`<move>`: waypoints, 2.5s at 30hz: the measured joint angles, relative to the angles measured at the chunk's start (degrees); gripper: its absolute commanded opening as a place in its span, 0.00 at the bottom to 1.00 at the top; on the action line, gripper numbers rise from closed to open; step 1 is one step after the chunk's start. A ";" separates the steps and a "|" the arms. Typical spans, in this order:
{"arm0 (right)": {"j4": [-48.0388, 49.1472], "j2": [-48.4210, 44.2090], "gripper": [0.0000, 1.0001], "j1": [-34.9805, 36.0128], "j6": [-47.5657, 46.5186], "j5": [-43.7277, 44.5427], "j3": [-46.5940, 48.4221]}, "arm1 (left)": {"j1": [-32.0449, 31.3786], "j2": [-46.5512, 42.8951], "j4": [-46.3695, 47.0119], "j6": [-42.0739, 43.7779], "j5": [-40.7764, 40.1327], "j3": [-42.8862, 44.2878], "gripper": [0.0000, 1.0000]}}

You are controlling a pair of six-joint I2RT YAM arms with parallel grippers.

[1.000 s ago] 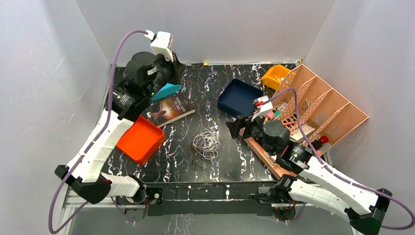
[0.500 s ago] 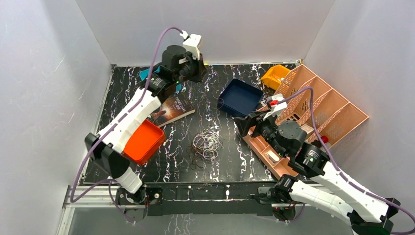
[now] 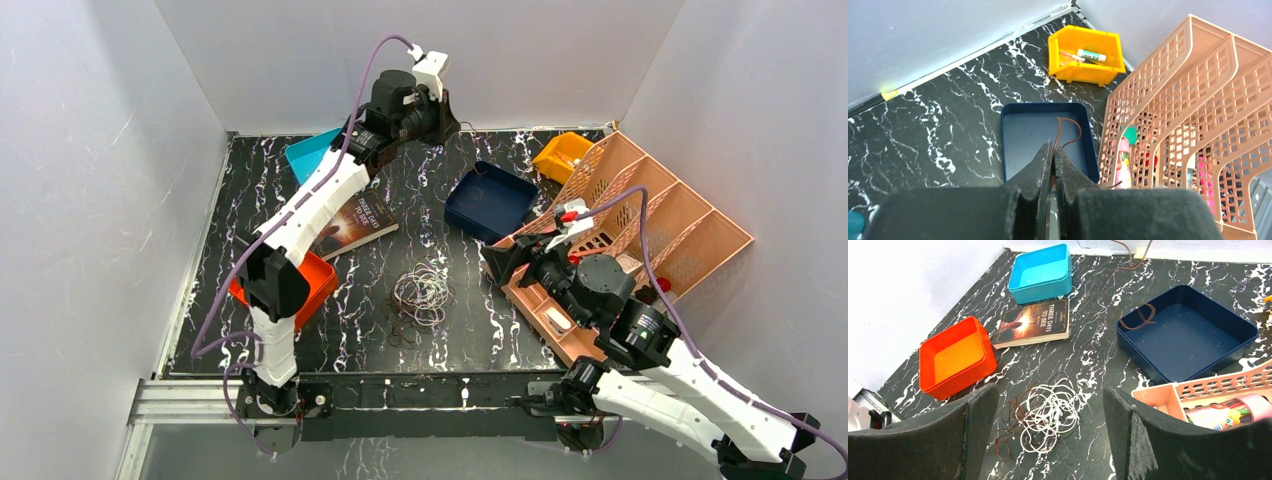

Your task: Untangle the cables

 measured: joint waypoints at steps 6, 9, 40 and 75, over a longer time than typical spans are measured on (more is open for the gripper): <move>-1.03 -0.98 0.84 0.00 0.20 0.24 -0.02 | 0.00 6.38 0.59 -0.98 2.38 7.10 0.00; -1.55 -1.49 0.85 0.00 0.22 0.59 -0.02 | 0.00 9.16 0.96 -1.33 3.04 9.55 0.00; -8.96 -7.06 0.85 0.00 1.49 2.36 0.00 | -1.86 36.22 4.48 -3.82 4.74 18.23 0.24; -12.11 12.15 0.98 0.00 15.17 13.33 21.07 | -1.88 -24.48 7.61 -5.11 -16.04 -39.08 0.68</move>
